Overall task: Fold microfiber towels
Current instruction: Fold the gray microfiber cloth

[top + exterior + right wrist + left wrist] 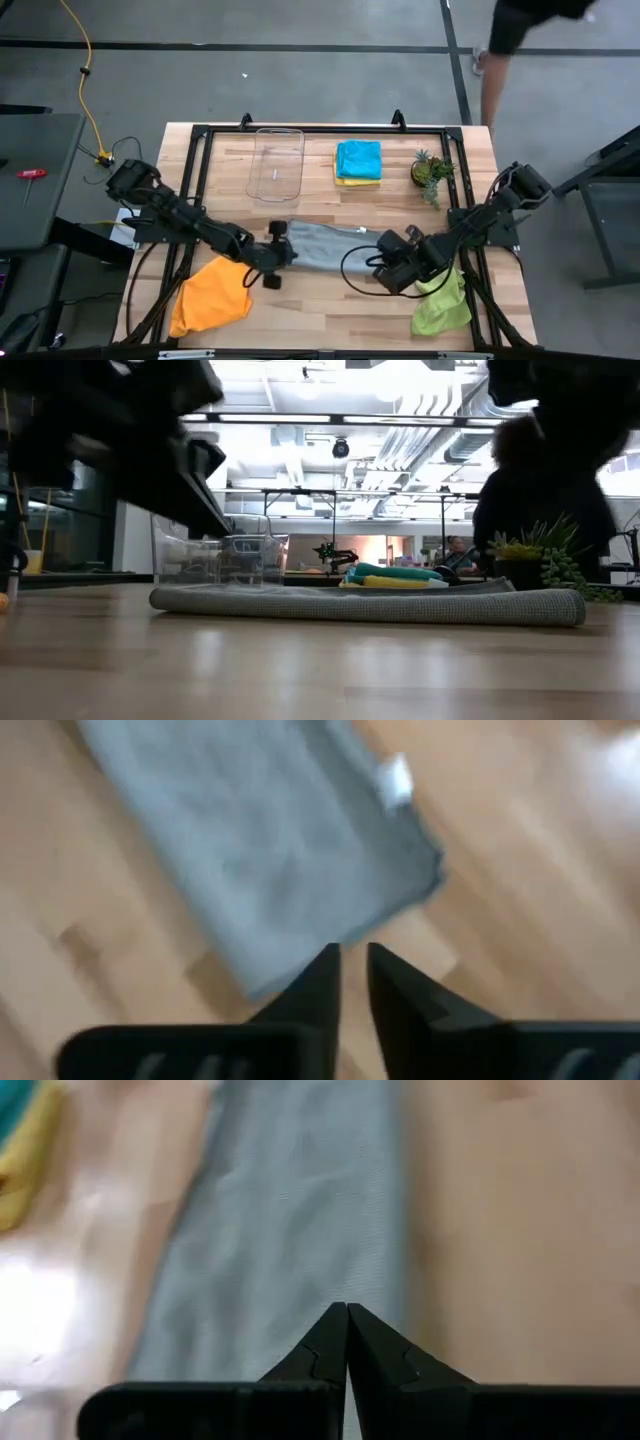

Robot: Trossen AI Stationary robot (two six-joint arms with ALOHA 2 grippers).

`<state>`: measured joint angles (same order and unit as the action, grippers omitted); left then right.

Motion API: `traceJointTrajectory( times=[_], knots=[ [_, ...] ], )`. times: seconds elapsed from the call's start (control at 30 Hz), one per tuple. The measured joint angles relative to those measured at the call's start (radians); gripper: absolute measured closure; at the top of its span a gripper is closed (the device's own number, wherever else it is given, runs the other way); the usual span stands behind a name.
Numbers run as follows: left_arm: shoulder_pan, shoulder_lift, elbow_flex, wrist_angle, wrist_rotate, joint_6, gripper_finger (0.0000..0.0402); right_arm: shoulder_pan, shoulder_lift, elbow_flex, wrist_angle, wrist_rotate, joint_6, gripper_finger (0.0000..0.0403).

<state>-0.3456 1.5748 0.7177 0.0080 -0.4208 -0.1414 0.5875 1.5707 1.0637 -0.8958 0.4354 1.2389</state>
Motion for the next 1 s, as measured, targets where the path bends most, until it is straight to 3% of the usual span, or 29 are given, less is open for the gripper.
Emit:
traceJointTrajectory(
  times=[0.2, 0.37, 0.5, 0.63, 0.77, 1.0],
  knots=[
    [-0.079, -0.114, 0.001, 0.006, 0.033, 0.028, 0.0401, -0.011, 0.0, 0.0, -0.006, -0.136, 0.104, 0.0242],
    [-0.142, -0.251, 0.001, 0.014, 0.026, 0.107, 0.0401, -0.06, 0.002, 0.0, -0.007, -0.144, 0.115, 0.017],
    [-0.171, -0.37, 0.001, 0.019, -0.022, 0.162, 0.0401, -0.114, 0.006, -0.038, 0.019, -0.157, 0.111, 0.0159],
    [-0.196, -0.453, 0.001, 0.019, -0.04, 0.172, 0.0401, -0.17, 0.008, -0.162, 0.189, -0.263, 0.11, 0.0158],
    [-0.233, -0.471, -0.004, 0.006, -0.041, 0.181, 0.0401, -0.197, 0.008, -0.26, 0.382, -0.291, 0.138, 0.0158],
    [-0.254, -0.466, -0.006, 0.005, -0.101, 0.198, 0.0401, -0.189, 0.01, -0.307, 0.441, -0.272, 0.224, 0.0158]
  ],
)
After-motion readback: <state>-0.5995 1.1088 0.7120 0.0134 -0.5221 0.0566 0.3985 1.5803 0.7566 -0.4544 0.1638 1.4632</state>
